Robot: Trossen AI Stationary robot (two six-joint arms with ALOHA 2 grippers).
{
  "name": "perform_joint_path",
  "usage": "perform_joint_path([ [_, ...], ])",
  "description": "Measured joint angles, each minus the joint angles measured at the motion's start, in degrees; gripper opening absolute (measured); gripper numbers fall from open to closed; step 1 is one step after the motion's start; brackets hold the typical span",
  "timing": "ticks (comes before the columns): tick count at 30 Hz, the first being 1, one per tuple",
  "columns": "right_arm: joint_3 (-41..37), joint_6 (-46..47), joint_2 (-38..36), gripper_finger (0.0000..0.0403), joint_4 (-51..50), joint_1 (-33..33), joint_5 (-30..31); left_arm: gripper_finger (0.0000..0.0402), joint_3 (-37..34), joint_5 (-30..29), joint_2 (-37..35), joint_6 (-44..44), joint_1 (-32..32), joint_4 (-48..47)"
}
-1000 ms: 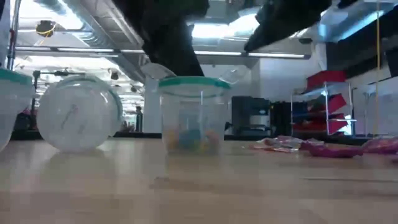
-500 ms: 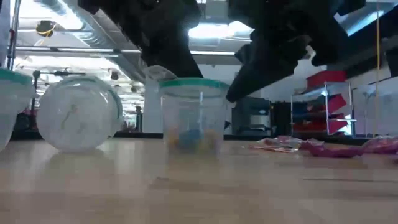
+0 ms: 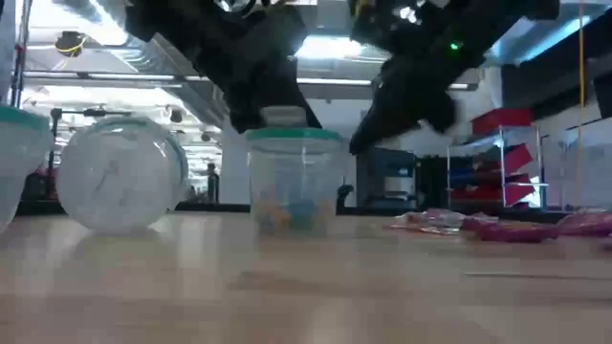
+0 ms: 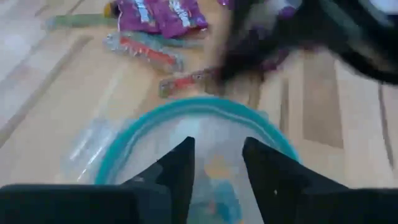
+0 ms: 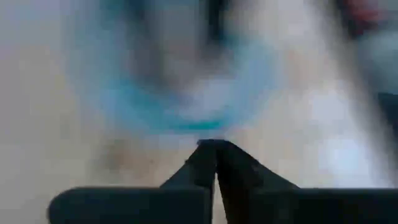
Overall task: Sort candy
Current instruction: Close the top small transparent bin
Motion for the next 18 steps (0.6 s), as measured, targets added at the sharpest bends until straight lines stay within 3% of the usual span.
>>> perform_joint_path([
  [3,-0.31,0.21,-1.91,0.0,-2.21,0.49,-3.41,0.0124,-0.13,0.04,0.1,0.06,0.36,1.71],
  [9,-0.22,-0.65,-3.62,0.0,7.15,2.77,-25.99,0.0124,-0.13,-0.81,0.17,0.26,0.88,3.7],
  [13,-0.26,0.63,-1.07,0.0,13.69,4.71,-30.17,0.0124,-0.13,-1.11,0.17,-0.74,1.22,4.32],
  [18,-0.37,1.55,2.38,0.0,10.22,4.86,-32.59,0.0124,0.91,-1.21,-1.69,-1.17,1.11,3.5],
])
